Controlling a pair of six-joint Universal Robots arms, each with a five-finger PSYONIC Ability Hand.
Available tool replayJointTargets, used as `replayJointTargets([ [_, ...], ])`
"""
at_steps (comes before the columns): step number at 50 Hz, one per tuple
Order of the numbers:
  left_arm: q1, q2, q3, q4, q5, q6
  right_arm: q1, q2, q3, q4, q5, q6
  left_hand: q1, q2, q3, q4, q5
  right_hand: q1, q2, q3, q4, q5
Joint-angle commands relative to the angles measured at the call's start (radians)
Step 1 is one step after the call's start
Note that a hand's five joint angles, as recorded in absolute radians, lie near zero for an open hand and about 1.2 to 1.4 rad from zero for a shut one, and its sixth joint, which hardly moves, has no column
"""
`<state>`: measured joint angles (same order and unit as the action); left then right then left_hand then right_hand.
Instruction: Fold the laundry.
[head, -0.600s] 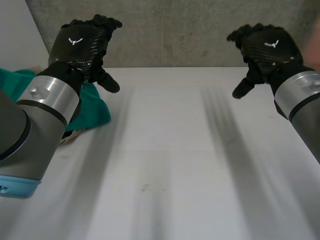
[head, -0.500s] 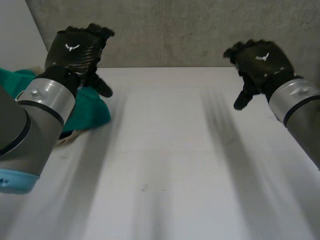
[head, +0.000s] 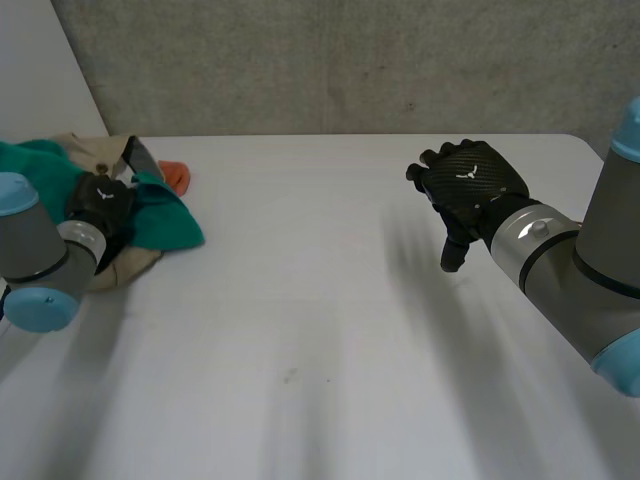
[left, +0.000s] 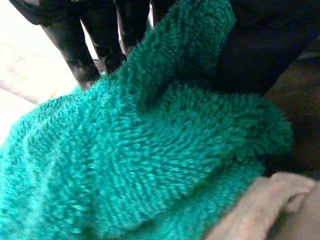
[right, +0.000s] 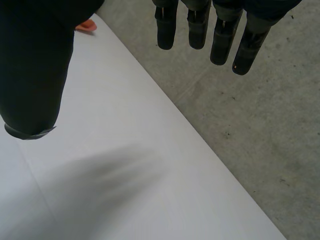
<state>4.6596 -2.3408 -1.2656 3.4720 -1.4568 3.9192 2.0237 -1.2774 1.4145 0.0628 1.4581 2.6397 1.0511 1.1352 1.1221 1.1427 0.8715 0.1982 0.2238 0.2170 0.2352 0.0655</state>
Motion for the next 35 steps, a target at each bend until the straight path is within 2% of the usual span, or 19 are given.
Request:
replayJointTargets([
  [1,-0.082,0.176,-0.072,0.162,-0.122,-0.147,-0.008,0.0,-0.002,0.0,0.004,0.0,0.345,0.261,0.274,0.254,0.35,-0.024,-0.049,-0.042,-0.061,-0.066],
  [4,-0.145,0.276,-0.116,0.197,-0.137,-0.266,-0.011,0.0,-0.006,0.0,0.005,0.0,0.345,0.261,0.274,0.254,0.35,-0.024,-0.049,-0.042,-0.061,-0.066],
  [7,-0.199,0.328,-0.133,0.194,-0.134,-0.331,-0.013,0.0,-0.006,0.0,0.005,0.0,0.345,0.261,0.274,0.254,0.35,-0.024,-0.049,-0.042,-0.061,-0.066],
  [8,-0.243,0.362,-0.144,0.184,-0.134,-0.349,-0.013,-0.002,-0.008,0.0,0.005,0.0,0.345,0.261,0.274,0.254,0.35,-0.024,-0.049,-0.042,-0.061,-0.066],
  [12,-0.365,0.412,-0.159,0.127,-0.131,-0.344,-0.013,-0.002,-0.008,0.0,0.001,0.0,0.345,0.261,0.274,0.254,0.35,-0.024,-0.049,-0.042,-0.061,-0.066],
  [15,-0.415,0.413,-0.153,0.104,-0.131,-0.337,-0.014,-0.003,-0.005,0.0,0.001,0.0,0.345,0.261,0.274,0.254,0.35,-0.024,-0.049,-0.042,-0.061,-0.066],
  [19,-0.426,0.376,-0.144,0.096,-0.143,-0.293,-0.014,-0.008,0.001,0.0,-0.002,0.0,0.345,0.261,0.274,0.254,0.35,-0.024,-0.049,-0.042,-0.061,-0.066],
  [24,-0.42,0.321,-0.133,0.082,-0.146,-0.178,-0.014,-0.011,0.006,0.0,-0.004,0.0,0.345,0.261,0.274,0.254,0.35,-0.024,-0.049,-0.042,-0.061,-0.066],
  [26,-0.418,0.316,-0.144,0.078,-0.145,-0.172,-0.014,-0.011,0.004,-0.001,-0.004,0.0,0.345,0.261,0.274,0.254,0.35,-0.024,-0.049,-0.042,-0.061,-0.066],
  [30,-0.432,0.327,-0.15,0.075,-0.145,-0.222,-0.014,-0.013,-0.006,-0.001,-0.001,0.0,0.345,0.261,0.274,0.254,0.35,-0.024,-0.049,-0.042,-0.061,-0.066],
  [34,-0.484,0.339,-0.133,0.075,-0.145,-0.363,-0.016,-0.022,-0.022,-0.004,0.007,0.006,0.345,0.261,0.274,0.254,0.35,-0.024,-0.049,-0.042,-0.061,-0.066],
  [35,-0.519,0.347,-0.126,0.075,-0.14,-0.432,-0.017,-0.028,-0.025,-0.006,0.008,0.012,0.345,0.261,0.274,0.254,0.35,-0.024,-0.049,-0.042,-0.061,-0.066],
])
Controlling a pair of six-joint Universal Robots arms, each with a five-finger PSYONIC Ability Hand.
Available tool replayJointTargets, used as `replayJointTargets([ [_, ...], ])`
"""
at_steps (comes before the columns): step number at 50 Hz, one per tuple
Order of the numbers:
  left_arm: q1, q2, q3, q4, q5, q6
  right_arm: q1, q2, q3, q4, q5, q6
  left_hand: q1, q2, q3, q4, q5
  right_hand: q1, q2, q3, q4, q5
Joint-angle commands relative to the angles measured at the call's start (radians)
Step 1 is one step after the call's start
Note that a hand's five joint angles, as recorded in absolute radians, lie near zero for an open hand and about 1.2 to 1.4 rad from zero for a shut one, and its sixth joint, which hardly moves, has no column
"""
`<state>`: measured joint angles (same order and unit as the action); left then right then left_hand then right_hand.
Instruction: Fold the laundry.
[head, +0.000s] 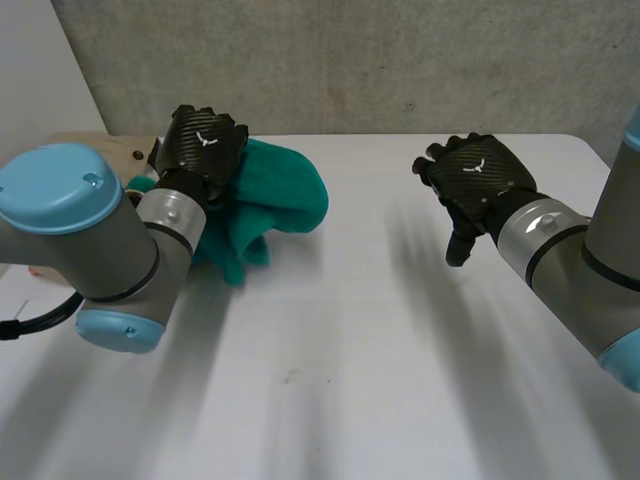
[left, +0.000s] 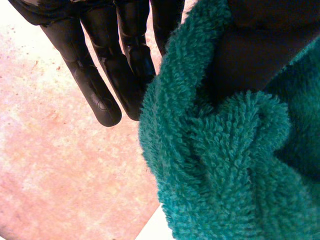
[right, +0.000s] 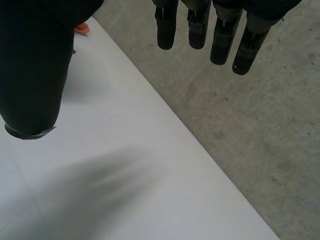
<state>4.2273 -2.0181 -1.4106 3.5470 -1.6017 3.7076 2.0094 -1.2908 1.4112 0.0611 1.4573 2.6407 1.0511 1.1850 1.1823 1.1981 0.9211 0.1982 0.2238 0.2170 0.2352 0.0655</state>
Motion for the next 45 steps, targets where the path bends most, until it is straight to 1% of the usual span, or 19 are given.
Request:
replayJointTargets([
  [1,-0.107,0.025,0.027,0.0,0.008,-0.253,-0.003,-0.018,-0.023,-0.004,0.011,0.012,0.345,0.211,0.214,0.198,0.301,-0.024,-0.049,-0.042,-0.061,-0.066],
  [5,-0.179,0.01,0.073,-0.029,0.008,-0.38,-0.011,-0.019,-0.023,-0.007,0.014,0.013,0.345,0.211,0.214,0.198,0.301,-0.024,-0.049,-0.042,-0.061,-0.066],
  [7,-0.191,-0.011,0.091,-0.065,0.011,-0.422,-0.017,-0.019,-0.023,-0.007,0.015,0.013,0.345,0.211,0.214,0.198,0.301,-0.024,-0.049,-0.042,-0.061,-0.066],
  [8,-0.208,-0.058,0.116,-0.107,0.013,-0.466,-0.018,-0.019,-0.023,-0.007,0.015,0.013,0.334,0.2,0.203,0.187,0.289,-0.024,-0.049,-0.042,-0.061,-0.066],
  [9,-0.214,-0.082,0.13,-0.131,0.014,-0.492,-0.018,-0.019,-0.023,-0.007,0.015,0.013,0.223,0.09,0.092,0.076,0.179,-0.024,-0.049,-0.042,-0.061,-0.066],
  [10,-0.222,-0.106,0.146,-0.154,0.017,-0.517,-0.018,-0.019,-0.023,-0.007,0.015,0.013,0.039,-0.095,-0.092,-0.108,-0.005,-0.024,-0.049,-0.042,-0.061,-0.066],
  [11,-0.23,-0.128,0.162,-0.177,0.023,-0.54,-0.018,-0.019,-0.021,-0.007,0.014,0.013,-0.245,-0.378,-0.376,-0.392,-0.289,-0.024,-0.049,-0.042,-0.061,-0.066],
  [12,-0.239,-0.16,0.191,-0.224,0.049,-0.576,-0.018,-0.018,-0.02,-0.007,0.015,0.013,-0.877,-1.01,-1.008,-1.024,-0.921,-0.024,-0.049,-0.042,-0.061,-0.066],
  [14,-0.231,-0.178,0.209,-0.263,0.078,-0.594,-0.018,-0.018,-0.018,-0.007,0.014,0.013,-0.797,-0.931,-0.928,-0.944,-0.842,-0.024,-0.049,-0.042,-0.061,-0.066],
  [15,-0.228,-0.188,0.219,-0.281,0.091,-0.594,-0.018,-0.018,-0.015,-0.006,0.014,0.013,-0.869,-1.003,-1.0,-1.016,-0.914,-0.024,-0.049,-0.042,-0.061,-0.066],
  [19,-0.205,-0.189,0.222,-0.336,0.094,-0.592,-0.015,-0.016,-0.012,-0.006,0.012,0.013,-0.877,-1.01,-1.008,-1.024,-0.921,-0.024,-0.049,-0.042,-0.061,-0.066],
  [22,-0.156,-0.171,0.185,-0.343,0.086,-0.586,-0.015,-0.016,-0.012,-0.006,0.008,0.013,-0.877,-1.01,-1.008,-1.024,-0.921,-0.024,-0.049,-0.042,-0.061,-0.066],
  [27,-0.021,-0.018,0.058,-0.333,0.091,-0.54,-0.006,-0.016,-0.011,0.003,0.003,0.005,-0.877,-1.01,-1.008,-1.024,-0.921,-0.024,-0.049,-0.042,-0.061,-0.066],
  [29,0.014,0.016,0.029,-0.33,0.091,-0.52,-0.006,-0.015,-0.005,0.011,-0.005,-0.001,-0.877,-1.01,-1.008,-1.024,-0.921,-0.024,-0.049,-0.042,-0.061,-0.066],
  [31,0.055,0.047,-0.01,-0.321,0.091,-0.483,-0.001,-0.01,0.009,0.038,-0.014,-0.005,-0.877,-1.01,-1.008,-1.024,-0.921,-0.024,-0.049,-0.042,-0.061,-0.066],
  [36,0.109,0.055,-0.048,-0.309,0.089,-0.385,0.017,0.027,0.035,0.106,-0.034,-0.016,-0.876,-1.01,-1.007,-1.023,-0.92,-0.024,-0.049,-0.042,-0.061,-0.066],
  [41,0.206,0.05,-0.062,-0.304,0.092,-0.229,0.087,0.096,0.032,0.109,-0.02,-0.021,-0.861,-0.995,-0.992,-1.008,-0.906,-0.024,-0.049,-0.042,-0.061,-0.066],
  [42,0.229,0.044,-0.064,-0.303,0.091,-0.178,0.103,0.108,0.029,0.109,-0.018,-0.021,-0.832,-0.966,-0.963,-0.979,-0.877,-0.024,-0.049,-0.042,-0.061,-0.066],
  [45,0.257,0.024,-0.065,-0.303,0.089,-0.114,0.112,0.119,0.032,0.103,-0.02,-0.021,-0.823,-0.957,-0.954,-0.97,-0.868,-0.024,-0.049,-0.042,-0.061,-0.066],
])
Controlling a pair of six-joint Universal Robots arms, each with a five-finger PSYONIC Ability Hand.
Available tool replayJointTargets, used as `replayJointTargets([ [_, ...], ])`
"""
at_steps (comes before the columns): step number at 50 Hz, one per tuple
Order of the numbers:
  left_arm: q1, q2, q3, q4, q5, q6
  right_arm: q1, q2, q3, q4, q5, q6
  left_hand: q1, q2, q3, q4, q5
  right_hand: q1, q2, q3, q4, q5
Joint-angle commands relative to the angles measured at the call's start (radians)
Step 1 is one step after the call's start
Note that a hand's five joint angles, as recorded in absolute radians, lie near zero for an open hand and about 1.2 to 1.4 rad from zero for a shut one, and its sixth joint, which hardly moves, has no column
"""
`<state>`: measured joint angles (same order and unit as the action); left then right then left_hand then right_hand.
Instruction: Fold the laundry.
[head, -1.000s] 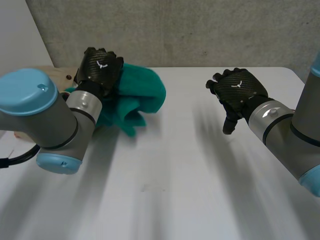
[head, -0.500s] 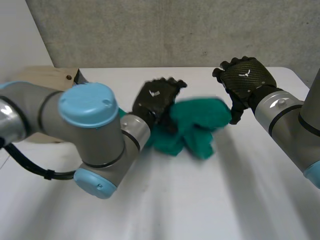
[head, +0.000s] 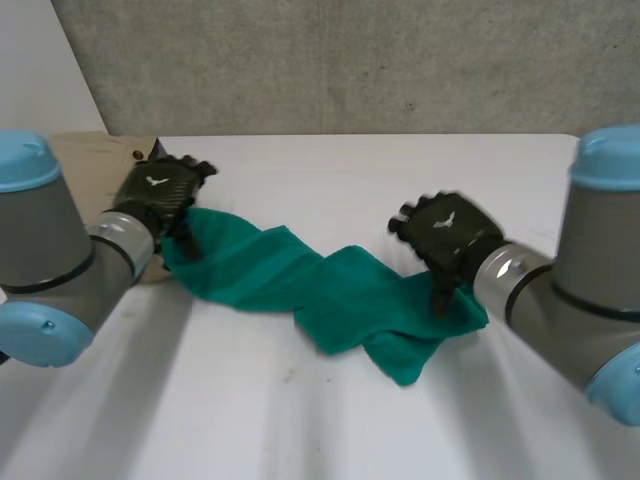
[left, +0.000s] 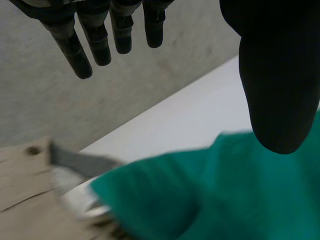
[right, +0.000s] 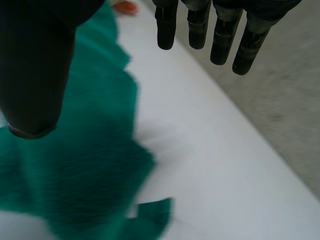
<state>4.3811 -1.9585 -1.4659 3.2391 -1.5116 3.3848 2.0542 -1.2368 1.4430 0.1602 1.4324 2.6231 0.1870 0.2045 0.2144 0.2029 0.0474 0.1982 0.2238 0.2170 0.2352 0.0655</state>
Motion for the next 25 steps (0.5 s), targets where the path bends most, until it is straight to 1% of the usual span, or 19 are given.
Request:
replayJointTargets([
  [1,0.116,-0.054,-0.008,0.005,-0.005,0.246,0.07,0.068,0.002,0.001,0.006,-0.003,0.05,0.032,0.023,0.034,0.015,-0.024,-0.049,-0.042,-0.061,-0.066],
  [3,0.135,-0.077,-0.008,0.005,-0.015,0.272,0.072,0.073,0.005,-0.005,0.006,-0.003,0.065,0.047,0.037,0.049,0.03,-0.024,-0.049,-0.042,-0.061,-0.066],
  [5,0.167,-0.103,-0.007,0.008,-0.042,0.288,0.073,0.073,0.007,-0.01,0.006,-0.003,0.103,0.085,0.075,0.087,0.068,-0.024,-0.049,-0.042,-0.061,-0.066],
  [7,0.179,-0.118,-0.007,0.016,-0.068,0.288,0.072,0.076,0.008,-0.01,0.006,-0.003,0.129,0.112,0.102,0.113,0.094,-0.024,-0.049,-0.042,-0.061,-0.066],
  [8,0.19,-0.126,-0.007,0.027,-0.096,0.291,0.073,0.079,0.008,-0.011,0.006,-0.003,0.138,0.12,0.111,0.122,0.103,-0.024,-0.049,-0.042,-0.061,-0.066],
  [10,0.193,-0.129,-0.007,0.041,-0.116,0.295,0.073,0.083,0.01,-0.016,0.005,-0.003,0.138,0.121,0.111,0.122,0.103,-0.024,-0.049,-0.042,-0.061,-0.066],
  [16,0.192,-0.161,-0.01,0.088,-0.122,0.3,0.08,0.129,0.011,-0.022,0.01,-0.003,0.2,0.182,0.172,0.184,0.165,-0.024,-0.049,-0.042,-0.061,-0.066],
  [18,0.192,-0.172,-0.008,0.093,-0.122,0.3,0.08,0.132,0.011,-0.024,0.014,-0.003,0.261,0.243,0.234,0.245,0.226,-0.024,-0.049,-0.042,-0.061,-0.066],
  [19,0.192,-0.175,-0.007,0.094,-0.122,0.3,0.08,0.132,0.011,-0.025,0.016,-0.003,0.325,0.308,0.298,0.309,0.29,-0.024,-0.049,-0.042,-0.061,-0.066],
  [22,0.192,-0.184,-0.005,0.11,-0.122,0.3,0.08,0.132,0.011,-0.028,0.022,-0.003,0.741,0.724,0.714,0.725,0.706,-0.024,-0.049,-0.042,-0.061,-0.066],
  [23,0.195,-0.184,-0.004,0.119,-0.125,0.3,0.08,0.132,0.01,-0.03,0.023,-0.003,1.048,1.03,1.021,1.032,1.013,-0.024,-0.049,-0.042,-0.061,-0.066],
  [24,0.195,-0.184,-0.002,0.126,-0.127,0.3,0.08,0.132,0.01,-0.03,0.023,-0.003,1.167,1.15,1.14,1.151,1.132,-0.024,-0.049,-0.042,-0.061,-0.066],
  [25,0.196,-0.184,-0.001,0.134,-0.128,0.3,0.08,0.132,0.01,-0.03,0.023,-0.003,1.209,1.191,1.181,1.193,1.174,-0.024,-0.049,-0.042,-0.061,-0.066],
])
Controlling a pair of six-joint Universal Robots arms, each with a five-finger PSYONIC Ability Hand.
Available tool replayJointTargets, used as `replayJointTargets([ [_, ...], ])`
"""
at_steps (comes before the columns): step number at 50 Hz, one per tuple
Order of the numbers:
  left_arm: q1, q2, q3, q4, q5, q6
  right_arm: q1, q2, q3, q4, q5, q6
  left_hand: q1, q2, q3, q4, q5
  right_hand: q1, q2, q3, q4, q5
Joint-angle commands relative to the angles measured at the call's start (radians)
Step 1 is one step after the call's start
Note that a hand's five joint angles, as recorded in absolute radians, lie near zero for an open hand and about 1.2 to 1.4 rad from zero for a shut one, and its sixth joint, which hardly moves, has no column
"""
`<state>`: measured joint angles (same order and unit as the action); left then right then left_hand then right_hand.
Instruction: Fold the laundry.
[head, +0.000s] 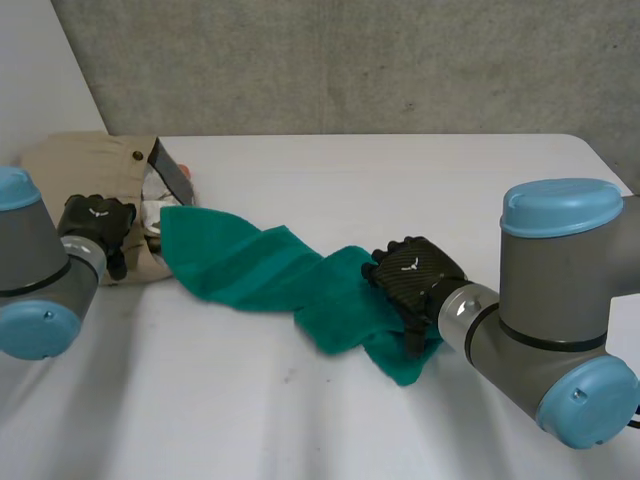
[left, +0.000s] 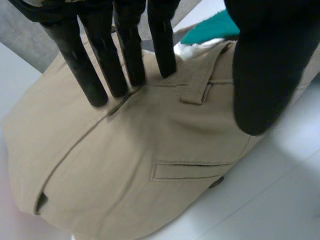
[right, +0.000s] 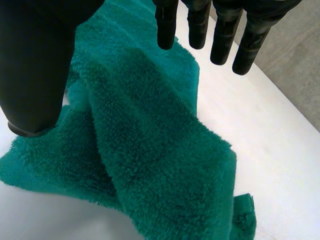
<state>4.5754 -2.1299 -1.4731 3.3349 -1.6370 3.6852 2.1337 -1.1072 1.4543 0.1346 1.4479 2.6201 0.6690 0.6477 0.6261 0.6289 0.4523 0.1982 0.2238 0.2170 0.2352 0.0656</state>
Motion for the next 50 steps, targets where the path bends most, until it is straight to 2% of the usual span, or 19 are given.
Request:
replayJointTargets([
  [1,0.005,-0.01,0.007,0.046,-0.004,-0.001,-0.001,0.001,-0.003,-0.004,0.008,0.0,0.727,0.749,0.77,0.767,0.769,-0.024,-0.049,-0.042,-0.061,-0.066],
  [5,0.033,0.011,0.014,0.093,-0.032,0.006,-0.008,0.001,-0.006,-0.004,0.008,0.0,0.727,0.749,0.77,0.767,0.769,-0.024,-0.049,-0.042,-0.061,-0.066],
  [8,0.063,0.079,0.022,0.132,-0.089,0.036,-0.008,0.001,-0.006,-0.004,0.008,0.0,0.727,0.749,0.77,0.767,0.769,-0.024,-0.049,-0.042,-0.061,-0.066],
  [13,0.16,0.182,0.02,0.219,-0.167,0.155,-0.008,0.0,-0.011,-0.003,0.008,0.0,0.727,0.749,0.77,0.767,0.769,-0.024,-0.049,-0.042,-0.061,-0.066],
  [20,0.177,0.214,-0.036,0.313,-0.162,0.272,-0.009,-0.005,-0.015,-0.003,0.008,0.0,0.727,0.749,0.77,0.767,0.769,-0.024,-0.049,-0.042,-0.061,-0.066],
  [21,0.171,0.215,-0.055,0.316,-0.161,0.28,-0.009,-0.006,-0.015,-0.001,0.008,0.0,0.393,0.415,0.436,0.434,0.436,-0.024,-0.049,-0.042,-0.061,-0.066],
  [23,0.168,0.214,-0.072,0.316,-0.162,0.285,-0.009,-0.008,-0.015,-0.001,0.008,0.0,-0.139,-0.117,-0.096,-0.099,-0.097,-0.024,-0.049,-0.042,-0.061,-0.066],
  [25,0.152,0.214,-0.088,0.314,-0.164,0.294,-0.011,-0.008,-0.014,-0.001,0.009,0.0,-0.494,-0.473,-0.452,-0.454,-0.452,-0.024,-0.049,-0.042,-0.061,-0.066],
  [32,0.074,0.214,-0.134,0.31,-0.158,0.28,-0.012,-0.013,-0.017,0.0,0.008,0.0,-0.494,-0.472,-0.451,-0.454,-0.451,-0.024,-0.049,-0.042,-0.061,-0.066],
  [39,-0.029,0.226,-0.174,0.276,-0.095,0.253,-0.012,-0.014,-0.017,0.0,0.008,0.0,-0.494,-0.472,-0.451,-0.454,-0.451,-0.024,-0.049,-0.042,-0.061,-0.066],
  [50,-0.151,0.223,-0.179,0.138,0.026,0.064,-0.012,-0.016,-0.015,0.0,0.008,0.0,-0.476,-0.455,-0.433,-0.436,-0.434,-0.024,-0.049,-0.042,-0.061,-0.066],
])
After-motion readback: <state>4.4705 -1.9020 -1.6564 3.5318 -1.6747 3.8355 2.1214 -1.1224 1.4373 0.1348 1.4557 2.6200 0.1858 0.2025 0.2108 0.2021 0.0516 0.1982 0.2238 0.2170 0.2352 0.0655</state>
